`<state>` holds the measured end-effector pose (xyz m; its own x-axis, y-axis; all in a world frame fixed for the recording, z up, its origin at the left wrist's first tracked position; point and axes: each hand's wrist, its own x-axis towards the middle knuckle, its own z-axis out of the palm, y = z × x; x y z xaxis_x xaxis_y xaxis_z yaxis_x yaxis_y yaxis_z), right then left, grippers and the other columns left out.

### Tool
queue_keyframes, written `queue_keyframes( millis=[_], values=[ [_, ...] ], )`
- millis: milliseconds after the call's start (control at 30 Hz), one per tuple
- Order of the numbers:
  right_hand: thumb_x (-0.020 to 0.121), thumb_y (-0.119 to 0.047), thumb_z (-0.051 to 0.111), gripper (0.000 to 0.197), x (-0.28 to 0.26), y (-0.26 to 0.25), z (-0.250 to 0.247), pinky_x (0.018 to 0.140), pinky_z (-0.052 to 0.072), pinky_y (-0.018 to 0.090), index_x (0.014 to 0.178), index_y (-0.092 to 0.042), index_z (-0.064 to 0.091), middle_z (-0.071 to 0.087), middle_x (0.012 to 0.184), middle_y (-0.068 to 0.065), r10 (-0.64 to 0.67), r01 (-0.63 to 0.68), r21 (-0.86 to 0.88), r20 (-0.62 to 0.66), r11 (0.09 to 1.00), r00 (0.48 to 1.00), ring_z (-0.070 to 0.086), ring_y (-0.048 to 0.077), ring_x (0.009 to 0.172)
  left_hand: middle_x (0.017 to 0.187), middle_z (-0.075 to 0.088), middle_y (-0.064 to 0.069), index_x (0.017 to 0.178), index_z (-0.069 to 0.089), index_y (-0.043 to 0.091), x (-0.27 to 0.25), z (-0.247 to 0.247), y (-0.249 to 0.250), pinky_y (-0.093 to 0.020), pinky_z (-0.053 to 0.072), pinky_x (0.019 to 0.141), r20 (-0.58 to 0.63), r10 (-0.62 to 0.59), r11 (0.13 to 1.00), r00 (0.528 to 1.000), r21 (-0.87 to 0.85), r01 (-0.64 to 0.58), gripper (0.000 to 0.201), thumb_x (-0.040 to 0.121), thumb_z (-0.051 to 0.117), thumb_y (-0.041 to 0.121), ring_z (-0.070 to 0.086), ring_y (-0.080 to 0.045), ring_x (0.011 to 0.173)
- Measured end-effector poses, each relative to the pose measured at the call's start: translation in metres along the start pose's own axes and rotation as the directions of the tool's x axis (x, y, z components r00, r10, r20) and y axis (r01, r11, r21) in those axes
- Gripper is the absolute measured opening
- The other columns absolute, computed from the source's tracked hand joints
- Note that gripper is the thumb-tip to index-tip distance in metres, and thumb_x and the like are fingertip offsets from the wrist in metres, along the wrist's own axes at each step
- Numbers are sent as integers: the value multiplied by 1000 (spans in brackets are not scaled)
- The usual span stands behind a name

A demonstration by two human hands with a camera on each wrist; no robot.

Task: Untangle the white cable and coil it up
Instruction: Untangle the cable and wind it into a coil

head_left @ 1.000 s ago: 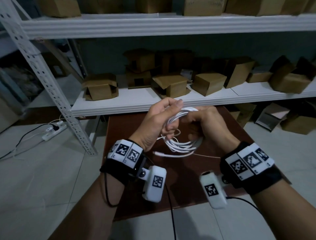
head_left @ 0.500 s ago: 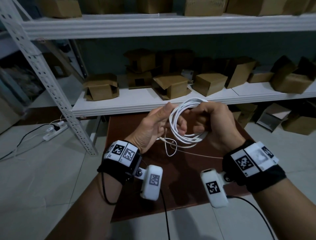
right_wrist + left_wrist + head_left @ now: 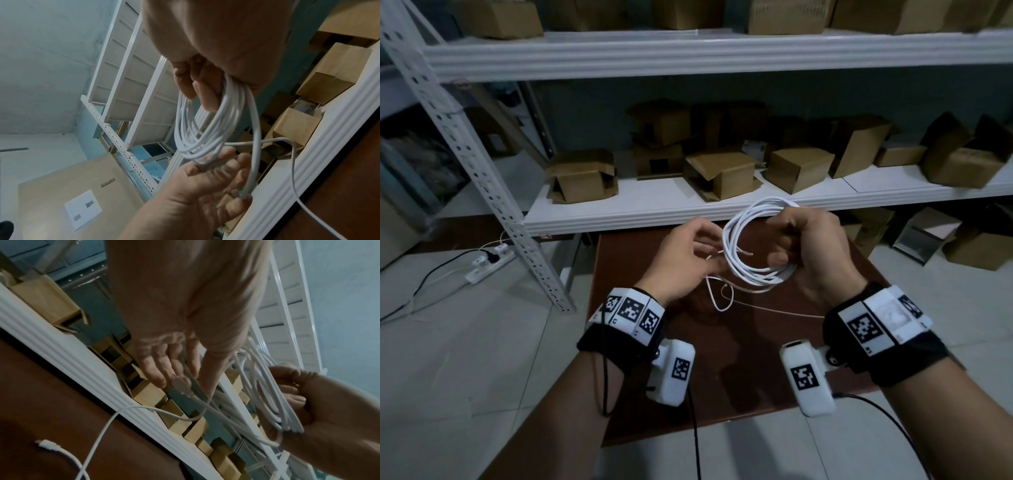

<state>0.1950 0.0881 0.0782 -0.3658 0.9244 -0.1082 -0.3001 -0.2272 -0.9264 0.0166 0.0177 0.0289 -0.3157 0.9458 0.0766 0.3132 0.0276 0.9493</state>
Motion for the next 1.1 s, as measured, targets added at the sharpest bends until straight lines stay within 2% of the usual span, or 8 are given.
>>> queue_keyframes(
  millis=[67,200,333,500,667,867,967,1100],
  values=[
    [82,4,57,39,1,0,-1,48,20,28,60,-20,35,20,57,0,-2,2,19,-15,1000,1000,20,15,50,100,78,-7,109,66,15,3,-3,-2,-48,64,90,-58,-122,992,991,22,124,31,85,86,11,76,-27,88],
    [84,3,57,43,2,1,-3,47,21,28,56,-21,36,22,54,-2,-9,11,55,-38,998,999,21,14,47,93,79,-17,101,68,2,-6,-2,5,-25,65,67,167,-363,909,917,-153,388,16,95,78,12,77,-20,68],
    [84,3,58,40,5,3,-4,46,22,27,58,-20,36,23,55,-2,-18,23,75,-63,997,998,22,15,48,84,79,-12,100,72,-1,-5,1,9,-22,64,68,146,-267,895,952,-328,302,12,90,75,-7,77,-16,67],
    [86,3,56,46,6,4,-4,45,25,28,51,-22,39,20,54,-3,-14,23,117,-79,993,997,20,14,45,83,79,-10,107,78,5,-2,0,14,-22,56,74,-56,-148,844,987,-528,97,40,71,86,20,70,-11,70],
    [86,2,56,43,8,6,-2,45,24,28,54,-22,38,19,58,-1,-1,9,116,-66,993,998,18,15,49,111,81,-12,109,80,8,-7,25,18,-25,58,93,-265,3,842,964,-520,-146,17,94,74,4,75,-17,103],
    [87,3,54,42,1,10,8,44,23,25,49,-16,56,31,49,-1,-11,11,58,-5,998,1000,32,15,43,114,76,-18,110,61,14,-8,48,20,-51,56,105,-271,-29,879,962,-465,-105,21,114,45,27,74,-29,106],
    [87,4,53,36,0,13,10,41,26,24,56,-14,47,35,47,3,5,-3,96,-20,995,1000,36,16,38,106,77,-22,111,57,25,-9,54,16,-68,57,95,-268,-67,889,961,-453,-64,28,110,42,48,74,-47,99],
    [85,3,57,53,1,17,12,56,36,33,42,-23,40,23,49,-1,16,-11,108,-42,994,999,22,15,45,64,70,-18,106,52,11,-11,57,19,-46,58,74,-324,-180,830,929,-557,-33,26,117,35,27,68,-32,62]
  ],
)
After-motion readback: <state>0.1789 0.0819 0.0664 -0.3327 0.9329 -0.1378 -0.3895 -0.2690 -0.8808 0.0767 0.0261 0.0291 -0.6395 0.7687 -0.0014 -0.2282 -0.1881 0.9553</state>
